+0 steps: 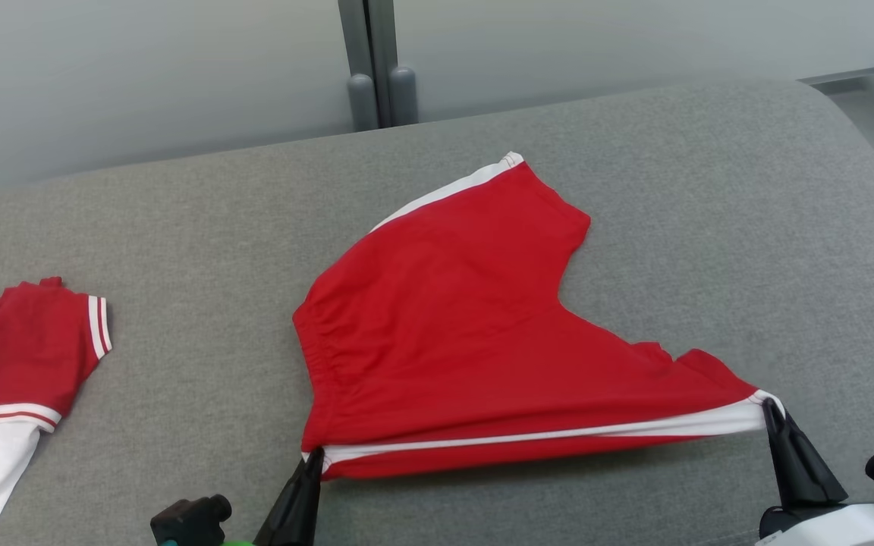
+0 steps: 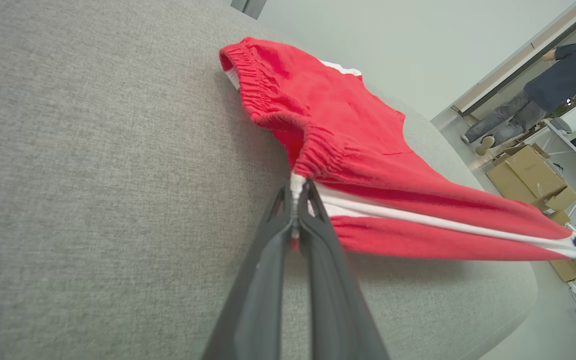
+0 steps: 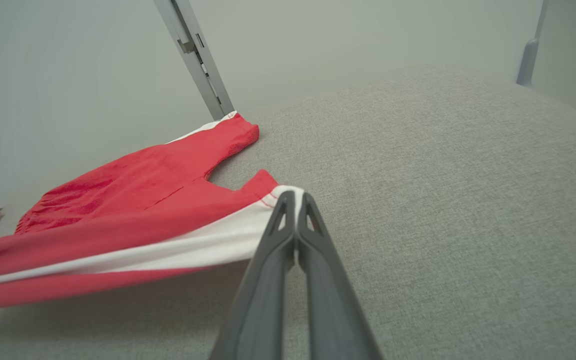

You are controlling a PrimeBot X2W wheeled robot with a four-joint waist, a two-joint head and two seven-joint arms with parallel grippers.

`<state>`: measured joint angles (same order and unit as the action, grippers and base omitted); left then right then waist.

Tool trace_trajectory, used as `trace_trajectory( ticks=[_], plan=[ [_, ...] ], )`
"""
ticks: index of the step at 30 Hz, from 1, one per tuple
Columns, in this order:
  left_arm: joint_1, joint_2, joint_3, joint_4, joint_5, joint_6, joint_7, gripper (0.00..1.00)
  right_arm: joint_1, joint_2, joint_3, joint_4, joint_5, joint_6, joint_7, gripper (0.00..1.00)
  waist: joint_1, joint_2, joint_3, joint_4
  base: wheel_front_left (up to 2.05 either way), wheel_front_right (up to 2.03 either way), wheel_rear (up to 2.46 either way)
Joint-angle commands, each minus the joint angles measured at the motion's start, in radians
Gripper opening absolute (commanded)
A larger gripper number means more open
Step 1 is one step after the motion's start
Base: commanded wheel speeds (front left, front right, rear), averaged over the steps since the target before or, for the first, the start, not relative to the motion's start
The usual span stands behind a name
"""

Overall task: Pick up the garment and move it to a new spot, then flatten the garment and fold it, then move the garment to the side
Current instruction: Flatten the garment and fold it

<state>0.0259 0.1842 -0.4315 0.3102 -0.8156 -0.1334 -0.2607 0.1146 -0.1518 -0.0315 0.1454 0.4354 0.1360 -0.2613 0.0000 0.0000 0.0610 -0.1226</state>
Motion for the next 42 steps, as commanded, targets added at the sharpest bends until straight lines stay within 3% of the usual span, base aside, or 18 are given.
trace_trajectory(
  ticks=[1,10,25,35,36,37,38,39,42],
  plan=[
    [0.020,0.022,0.019,-0.016,0.004,0.005,-0.006,0.00,0.009,-0.019,-0.028,-0.011,0.009,-0.010,-0.006,0.00,0.0000,0.0000,-0.003,0.009,0.00,0.00,0.00],
    [-0.102,0.009,-0.017,-0.101,-0.015,0.004,-0.006,0.00,-0.188,-0.035,0.004,0.023,-0.005,-0.007,-0.005,0.00,0.0000,0.0000,0.104,0.066,0.00,0.00,0.00],
    [-0.452,-0.015,-0.073,-0.047,-0.063,0.004,-0.004,0.00,-0.831,-0.066,0.113,0.401,-0.119,-0.006,-0.003,0.00,0.0000,0.0000,0.350,0.168,0.00,0.00,0.00],
    [-0.610,-0.031,-0.097,-0.017,-0.094,0.004,-0.004,0.00,-1.131,-0.072,0.120,0.642,-0.263,-0.006,-0.004,0.00,0.0000,0.0000,0.463,0.215,0.00,0.00,0.00],
    [-0.617,-0.034,-0.098,-0.014,-0.089,0.004,-0.004,0.00,-1.147,-0.070,0.125,0.667,-0.284,-0.006,-0.004,0.22,0.0000,0.0000,0.469,0.217,0.00,0.00,0.00],
    [-0.620,-0.037,-0.094,-0.012,-0.083,0.004,-0.004,0.00,-1.158,-0.067,0.126,0.682,-0.296,-0.006,-0.005,0.36,0.0000,0.0000,0.473,0.219,0.00,0.00,0.00],
    [-0.618,-0.041,-0.083,-0.005,-0.078,0.004,-0.004,0.33,-1.167,-0.065,0.124,0.696,-0.312,-0.006,-0.005,0.67,0.0000,0.0000,0.476,0.220,0.00,0.00,0.00],
    [-0.615,-0.048,-0.070,0.002,-0.074,0.004,-0.004,1.00,-1.175,-0.065,0.115,0.707,-0.327,-0.006,-0.005,1.00,0.0000,0.0000,0.479,0.221,0.00,0.00,0.00],
    [-0.593,-0.066,-0.039,0.006,-0.055,0.004,-0.004,1.00,-1.170,-0.063,0.081,0.716,-0.351,-0.006,-0.005,1.00,0.0000,0.0000,0.480,0.222,0.00,0.00,0.00]
  ],
)
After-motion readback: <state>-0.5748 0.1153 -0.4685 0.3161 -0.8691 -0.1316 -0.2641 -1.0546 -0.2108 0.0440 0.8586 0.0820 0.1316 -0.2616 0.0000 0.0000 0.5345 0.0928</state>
